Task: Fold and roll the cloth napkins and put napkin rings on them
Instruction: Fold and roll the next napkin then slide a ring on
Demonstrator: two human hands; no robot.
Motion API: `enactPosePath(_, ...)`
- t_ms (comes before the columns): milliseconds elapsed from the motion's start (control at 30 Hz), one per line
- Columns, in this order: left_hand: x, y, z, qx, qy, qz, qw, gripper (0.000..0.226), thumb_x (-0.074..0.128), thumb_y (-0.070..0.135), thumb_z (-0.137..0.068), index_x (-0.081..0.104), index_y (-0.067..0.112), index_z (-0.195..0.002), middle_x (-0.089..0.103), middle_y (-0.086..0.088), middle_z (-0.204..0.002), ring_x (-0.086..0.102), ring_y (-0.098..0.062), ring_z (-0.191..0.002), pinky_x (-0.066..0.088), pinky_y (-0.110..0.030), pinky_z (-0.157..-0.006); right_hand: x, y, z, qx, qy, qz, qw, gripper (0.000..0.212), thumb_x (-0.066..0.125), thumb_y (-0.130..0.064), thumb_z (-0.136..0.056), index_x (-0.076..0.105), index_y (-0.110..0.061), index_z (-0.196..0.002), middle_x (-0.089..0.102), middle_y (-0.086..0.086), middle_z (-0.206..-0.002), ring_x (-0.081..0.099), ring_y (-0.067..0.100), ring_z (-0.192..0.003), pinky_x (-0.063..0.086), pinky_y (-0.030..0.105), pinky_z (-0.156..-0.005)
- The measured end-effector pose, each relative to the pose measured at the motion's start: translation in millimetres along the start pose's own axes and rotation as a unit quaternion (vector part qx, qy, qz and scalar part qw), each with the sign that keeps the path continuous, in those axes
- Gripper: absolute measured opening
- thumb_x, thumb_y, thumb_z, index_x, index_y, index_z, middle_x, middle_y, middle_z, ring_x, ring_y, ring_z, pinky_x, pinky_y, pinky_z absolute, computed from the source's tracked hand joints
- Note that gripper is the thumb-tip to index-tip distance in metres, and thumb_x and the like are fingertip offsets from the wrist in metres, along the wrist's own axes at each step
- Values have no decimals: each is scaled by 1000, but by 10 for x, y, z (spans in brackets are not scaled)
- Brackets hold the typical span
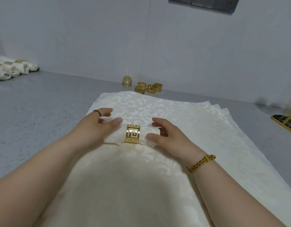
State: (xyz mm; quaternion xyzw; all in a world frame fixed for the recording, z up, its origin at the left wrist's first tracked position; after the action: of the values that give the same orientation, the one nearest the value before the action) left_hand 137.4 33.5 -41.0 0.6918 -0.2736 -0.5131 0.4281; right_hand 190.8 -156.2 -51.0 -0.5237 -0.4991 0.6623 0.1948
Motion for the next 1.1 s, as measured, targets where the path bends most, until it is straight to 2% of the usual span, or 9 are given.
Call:
enactPosePath(133, -210, -201, -7, -58, 11, 21, 998, 17, 60, 37, -84, 61, 22, -91, 59, 6, -80, 56, -11, -73, 41, -23, -64, -85, 23, -16, 6, 30, 30, 999, 36, 67, -27, -81, 49, -27, -113, 48, -15, -92, 48, 3, -80, 38, 2, -63)
enactPosePath(233, -55, -223, 20, -44, -37, 25, 998, 25, 69, 23, -80, 59, 21, -103, 57, 7, -82, 53, -3, -72, 39, -13, -64, 7, 9, 5, -23, 0, 79, 997, 40, 71, -16, -77, 52, -20, -112, 47, -16, -82, 48, 1, -69, 39, 2, -59)
enactPosePath(400, -21, -155, 57, -16, -4, 14, 1000, 39, 73, 15, -76, 58, 19, -112, 49, 7, -80, 50, -2, -80, 36, -13, -69, 2, -31, 18, -51, 21, 99, 994, 40, 69, -12, -77, 55, -15, -114, 50, -18, -82, 48, -1, -71, 38, 4, -63)
enactPosePath(533, -36, -81, 202, 4, -27, 23, 999, 75, 83, 23, -58, 46, 34, -122, 50, 2, -113, 52, -13, -100, 40, -21, -79, 37, -142, 86, -67, 46, 70, 994, 35, 68, -11, -78, 56, -18, -110, 56, -8, -89, 49, 3, -74, 38, 4, -65)
enactPosePath(633, -209, 74, 310, 62, 5, -70, 996, 87, 81, 17, -67, 32, 29, -138, 33, 10, -122, 43, -12, -111, 33, -19, -90, 116, -321, 128, -77, 67, 46, 994, 34, 68, -11, -78, 53, -25, -104, 56, -1, -90, 49, 5, -70, 39, 7, -62)
enactPosePath(733, -495, 157, 392, 100, 52, -90, 990, 90, 80, 16, -67, 28, 24, -141, 34, 2, -131, 41, -8, -107, 31, -16, -90, 293, -617, 147, -105, 48, 56, 992, 34, 68, -11, -78, 52, -23, -106, 56, -1, -92, 49, 5, -70, 40, 9, -62)
enactPosePath(867, -999, -56, 412, 47, 109, 35, 992, 83, 76, 3, -70, 32, 17, -139, 45, -6, -128, 50, -16, -101, 39, -20, -86, 669, -1029, 51, -130, 21, 83, 988, 42, 67, -12, -79, 50, -15, -118, 50, -14, -87, 48, 6, -72, 38, 8, -62)
enactPosePath(967, -1363, -349, 409, 7, 134, 73, 988, 69, 70, -2, -74, 39, 13, -135, 49, -5, -119, 50, -16, -96, 43, -15, -67, 1056, -1250, -115, -138, -1, 100, 985, 43, 66, -13, -80, 50, -13, -120, 45, -15, -87, 44, 0, -69, 35, 6, -61)
enactPosePath(1100, -1920, -775, 299, -25, 178, 87, 980, 64, 67, -5, -76, 42, 9, -133, 51, -10, -122, 49, -18, -97, 37, -23, -84, 1678, -1511, -453, -138, -27, 109, 984, 42, 64, -12, -80, 51, -10, -120, 51, -2, -100, 48, 11, -81, 37, 16, -66)
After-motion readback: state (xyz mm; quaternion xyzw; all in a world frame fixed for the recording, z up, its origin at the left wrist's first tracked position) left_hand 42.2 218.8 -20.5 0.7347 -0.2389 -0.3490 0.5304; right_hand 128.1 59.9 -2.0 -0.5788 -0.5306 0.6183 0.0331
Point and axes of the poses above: each hand's wrist, its own z-axis away from the middle knuckle, its own x-axis out of the palm, y = z × x, the point moved 7 cm from there along -z, towards the middle knuckle
